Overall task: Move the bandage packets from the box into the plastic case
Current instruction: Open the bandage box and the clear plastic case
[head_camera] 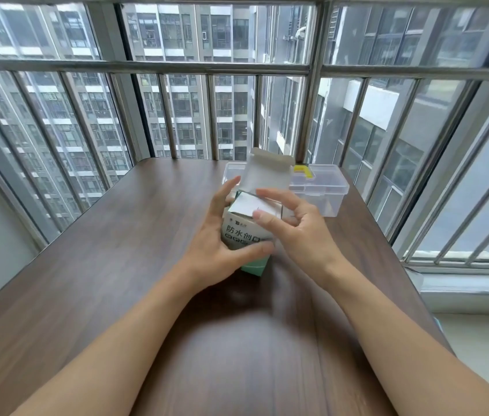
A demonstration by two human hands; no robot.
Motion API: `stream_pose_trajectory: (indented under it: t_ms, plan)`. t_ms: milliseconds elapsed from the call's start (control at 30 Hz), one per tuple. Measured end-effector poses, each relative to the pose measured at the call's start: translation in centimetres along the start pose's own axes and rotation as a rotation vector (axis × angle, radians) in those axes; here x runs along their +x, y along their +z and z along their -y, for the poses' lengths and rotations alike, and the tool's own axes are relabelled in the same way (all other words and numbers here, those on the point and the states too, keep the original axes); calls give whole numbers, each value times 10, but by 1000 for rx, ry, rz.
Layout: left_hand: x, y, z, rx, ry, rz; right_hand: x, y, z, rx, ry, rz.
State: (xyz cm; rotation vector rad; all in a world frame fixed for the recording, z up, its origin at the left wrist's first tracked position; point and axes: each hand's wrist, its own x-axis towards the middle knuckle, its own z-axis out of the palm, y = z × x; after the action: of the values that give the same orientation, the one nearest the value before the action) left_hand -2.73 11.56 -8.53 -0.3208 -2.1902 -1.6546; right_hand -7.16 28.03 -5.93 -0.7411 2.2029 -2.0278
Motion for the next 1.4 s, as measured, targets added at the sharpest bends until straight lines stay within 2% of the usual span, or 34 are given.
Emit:
stream_pose_trajectory:
  t_ms: [100, 167, 300, 500, 600, 700, 800, 900, 1000, 1067, 1133, 1200, 1300, 1400]
  plan:
    - [1, -3, -5, -188, -45, -21, -4, -3, 1, 39, -25, 84]
    - [3, -7, -3, -216, -51, -33, -3, -4, -2, 71, -13, 124]
    - [5, -13, -2, -163, -35, -39, 1, -2, -6, 50, -23, 69]
    - [7, -18, -4, -174, -35, 8, 4, -5, -8, 199, -7, 33]
    - [7, -19, -5, -182, -60, -8, 2, 2, -8, 99, -95, -29]
    - [6, -19, -6, -69, 6, -5, 1, 5, -13, 6, -183, 7]
    - [7, -23, -5, 171, 137, 21, 0, 5, -13, 36, -179, 27]
    - [6, -24, -4, 227, 144, -9, -5, 7, -7, 95, -214, 1]
    - [3, -19, -8, 84, 83, -36, -4, 7, -9, 80, -192, -20]
    - [3, -15, -10, -143, 34, -87, -3, 8, -12, 57, -169, -62]
    - [6, -14, -10, -382, -21, -183, -1, 8, -13, 125, -125, -96]
    - [8, -19, -10, -526, -93, -265, 1, 9, -12, 240, -58, -88]
    - [7, -29, -9, -663, -158, -351, 1, 13, -16, 333, 8, -49]
    - [3, -38, -9, -677, -170, -393, 2, 21, -18, 313, 40, -34]
